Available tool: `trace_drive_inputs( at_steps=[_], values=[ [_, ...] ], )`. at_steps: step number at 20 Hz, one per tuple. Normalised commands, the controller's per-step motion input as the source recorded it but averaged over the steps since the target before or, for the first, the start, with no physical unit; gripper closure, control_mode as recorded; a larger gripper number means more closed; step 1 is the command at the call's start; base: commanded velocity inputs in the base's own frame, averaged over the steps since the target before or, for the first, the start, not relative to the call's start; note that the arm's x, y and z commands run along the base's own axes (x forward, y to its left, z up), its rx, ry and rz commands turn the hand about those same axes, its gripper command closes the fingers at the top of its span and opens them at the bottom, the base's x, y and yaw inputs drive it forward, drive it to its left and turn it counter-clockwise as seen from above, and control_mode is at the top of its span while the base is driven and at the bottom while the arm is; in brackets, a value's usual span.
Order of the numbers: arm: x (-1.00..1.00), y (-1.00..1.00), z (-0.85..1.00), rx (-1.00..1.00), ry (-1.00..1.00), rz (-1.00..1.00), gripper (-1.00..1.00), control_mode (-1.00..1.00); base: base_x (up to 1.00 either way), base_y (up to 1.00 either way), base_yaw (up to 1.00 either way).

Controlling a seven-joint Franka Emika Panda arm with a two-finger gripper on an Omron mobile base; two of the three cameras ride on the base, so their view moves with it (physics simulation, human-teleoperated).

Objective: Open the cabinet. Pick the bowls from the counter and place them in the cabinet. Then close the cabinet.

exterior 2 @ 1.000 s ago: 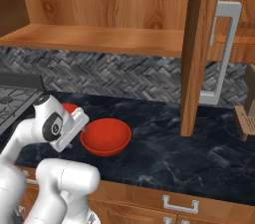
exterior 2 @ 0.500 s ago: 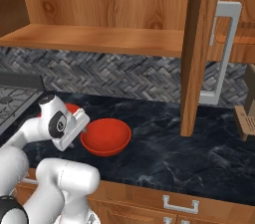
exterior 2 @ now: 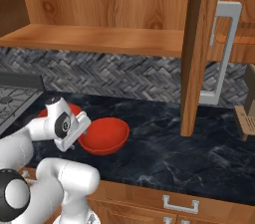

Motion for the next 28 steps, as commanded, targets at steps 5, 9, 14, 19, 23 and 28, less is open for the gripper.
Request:
trace_drive_inputs(
  at_steps=[5,9,14,19,23,28],
  values=[
    [0.00,-0.18,-0.40,0.07,-0.03,-0.03,-1.00,-1.00,0.00,0.00,0.00],
    [0.00,-0.24,-0.37,0.07,-0.09,-0.04,-1.00,-1.00,0.00,0.00,0.00],
    [-0.01,-0.30,-0.34,0.05,-0.15,-0.08,1.00,-1.00,0.00,0.00,0.00],
    [-0.16,-0.33,-0.29,0.06,-0.20,-0.10,1.00,-1.00,0.00,0.00,0.00],
    [-0.43,-0.14,-0.16,0.08,-0.14,-0.08,1.00,-1.00,0.00,0.00,0.00],
    [-0.81,-0.05,0.00,0.03,-0.11,0.01,1.00,-1.00,0.00,0.00,0.00]
  ],
)
